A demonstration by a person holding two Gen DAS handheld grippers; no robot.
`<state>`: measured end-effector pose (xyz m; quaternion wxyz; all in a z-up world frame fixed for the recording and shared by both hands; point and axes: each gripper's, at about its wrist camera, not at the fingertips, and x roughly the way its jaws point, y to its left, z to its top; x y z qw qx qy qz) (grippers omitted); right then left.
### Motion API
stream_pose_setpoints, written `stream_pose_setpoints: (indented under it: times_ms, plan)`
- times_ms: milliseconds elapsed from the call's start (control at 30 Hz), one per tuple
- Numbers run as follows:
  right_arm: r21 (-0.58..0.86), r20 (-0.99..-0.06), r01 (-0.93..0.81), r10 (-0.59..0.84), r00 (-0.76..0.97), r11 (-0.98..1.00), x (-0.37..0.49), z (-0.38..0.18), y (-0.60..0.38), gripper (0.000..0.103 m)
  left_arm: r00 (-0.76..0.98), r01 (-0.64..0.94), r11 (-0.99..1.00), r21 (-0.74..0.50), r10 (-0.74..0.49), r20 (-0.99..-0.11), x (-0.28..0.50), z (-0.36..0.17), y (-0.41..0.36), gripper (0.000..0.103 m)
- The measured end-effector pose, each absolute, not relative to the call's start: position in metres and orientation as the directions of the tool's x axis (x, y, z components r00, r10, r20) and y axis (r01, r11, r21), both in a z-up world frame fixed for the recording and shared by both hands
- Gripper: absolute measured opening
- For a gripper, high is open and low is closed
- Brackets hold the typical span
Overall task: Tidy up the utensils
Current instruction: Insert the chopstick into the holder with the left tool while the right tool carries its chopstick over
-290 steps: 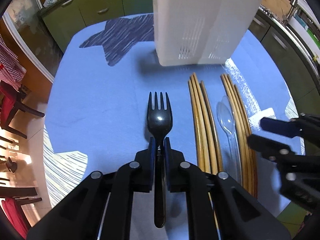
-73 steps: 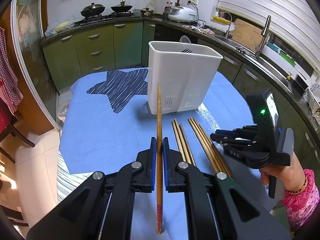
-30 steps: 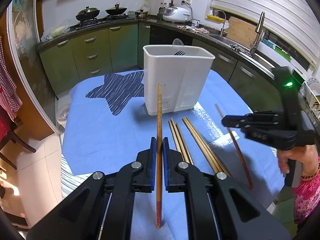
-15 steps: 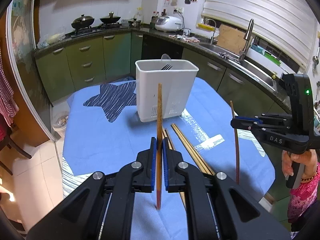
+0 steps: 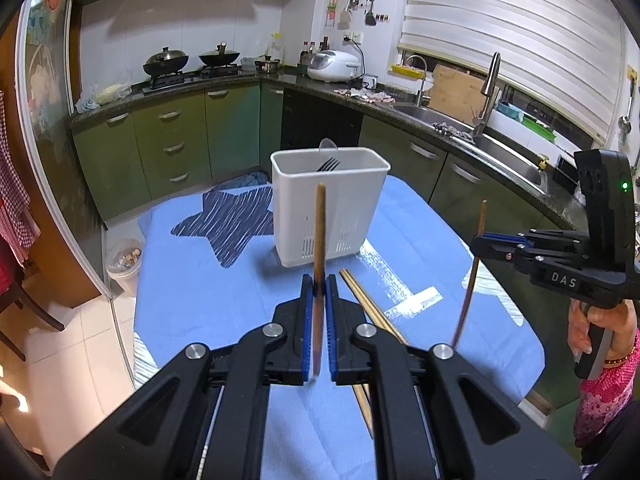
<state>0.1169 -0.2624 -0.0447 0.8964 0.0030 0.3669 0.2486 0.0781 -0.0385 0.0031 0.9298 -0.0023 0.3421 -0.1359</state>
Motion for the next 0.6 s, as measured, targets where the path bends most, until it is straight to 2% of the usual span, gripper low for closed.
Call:
stream_pose_setpoints:
  times_ms: [367,600]
  plan:
    - [0.152,-0.587,-0.451,0.447,0.674,0.880,0.120,0.008,-0.270,0.006,0.762,0.283,0.956,-0.075,-0.272,-0.588,0.115,0.066,-0.044,0.006]
    - [0.143,-0.582,-0.448,0.441,0.683,0.883,0.131,0.022,-0.274,0.006,0.829,0.280,0.959,-0.044,-0.264,-0.492,0.147,0.126,-0.053,0.006]
